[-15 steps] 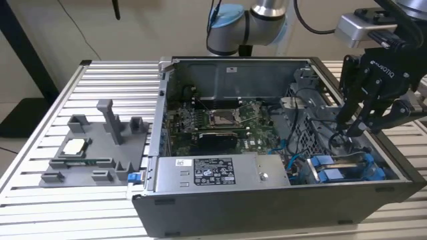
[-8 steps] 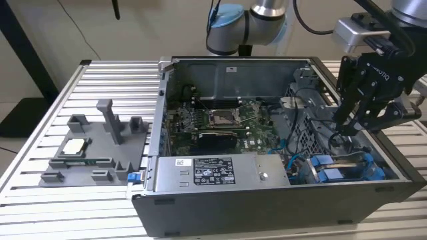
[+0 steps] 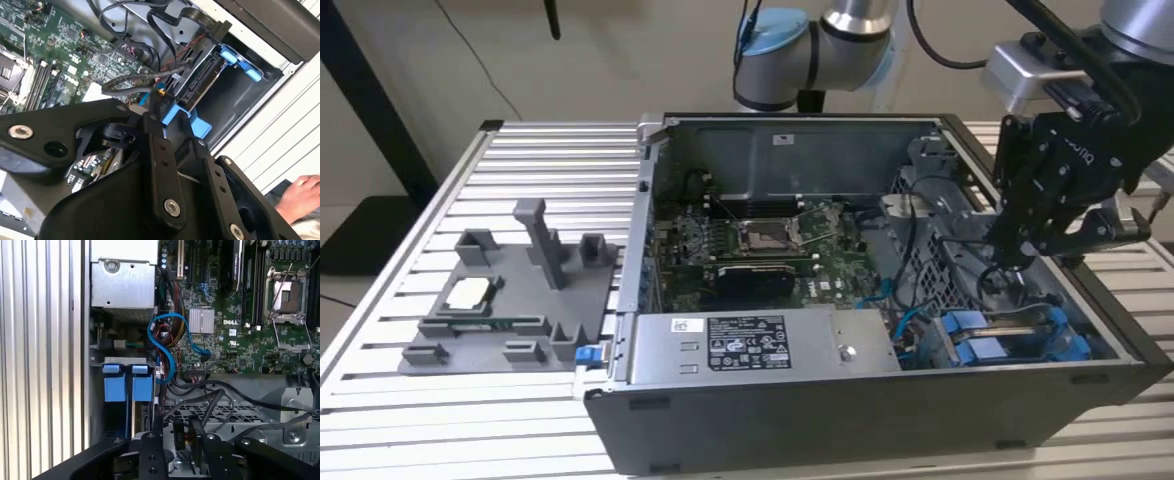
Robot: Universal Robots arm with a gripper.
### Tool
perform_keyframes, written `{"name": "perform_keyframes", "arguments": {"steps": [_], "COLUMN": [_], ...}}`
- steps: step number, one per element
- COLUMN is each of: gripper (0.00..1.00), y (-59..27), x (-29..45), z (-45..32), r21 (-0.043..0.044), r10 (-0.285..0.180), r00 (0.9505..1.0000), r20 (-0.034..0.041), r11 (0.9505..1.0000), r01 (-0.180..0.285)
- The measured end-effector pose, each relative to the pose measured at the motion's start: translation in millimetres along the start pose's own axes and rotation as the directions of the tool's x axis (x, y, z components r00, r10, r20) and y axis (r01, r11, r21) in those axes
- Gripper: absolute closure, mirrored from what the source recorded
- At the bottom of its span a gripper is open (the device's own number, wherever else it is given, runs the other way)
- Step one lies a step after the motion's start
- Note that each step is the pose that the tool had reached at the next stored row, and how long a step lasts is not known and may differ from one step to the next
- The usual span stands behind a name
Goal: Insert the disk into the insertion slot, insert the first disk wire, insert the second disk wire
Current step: 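Insert the first disk wire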
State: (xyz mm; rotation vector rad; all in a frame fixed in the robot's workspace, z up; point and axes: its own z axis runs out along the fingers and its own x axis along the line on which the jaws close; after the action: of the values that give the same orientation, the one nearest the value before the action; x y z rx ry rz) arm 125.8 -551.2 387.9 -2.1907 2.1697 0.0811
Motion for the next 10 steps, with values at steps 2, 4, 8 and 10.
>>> {"name": "perform_keyframes", "arguments": {"steps": [2, 4, 8, 10], "gripper": [0.75, 0.75, 0.78, 0.81], "y": [0.0, 0.0, 0.0, 0.0], "x": [0.1, 0.1, 0.2, 0.2], "z": [0.6, 1.4, 2.1, 2.4], "r21": [0.0015, 0.0023, 0.0028, 0.0027], "r10": [0.000, 0.000, 0.000, 0.000], "r00": [1.0000, 1.0000, 0.9999, 0.9999], "r20": [0.0056, 0.0099, 0.0126, 0.0125], "r11": [1.0000, 1.0000, 1.0000, 1.0000], "r01": [0.000, 0.000, 0.000, 0.000]}}
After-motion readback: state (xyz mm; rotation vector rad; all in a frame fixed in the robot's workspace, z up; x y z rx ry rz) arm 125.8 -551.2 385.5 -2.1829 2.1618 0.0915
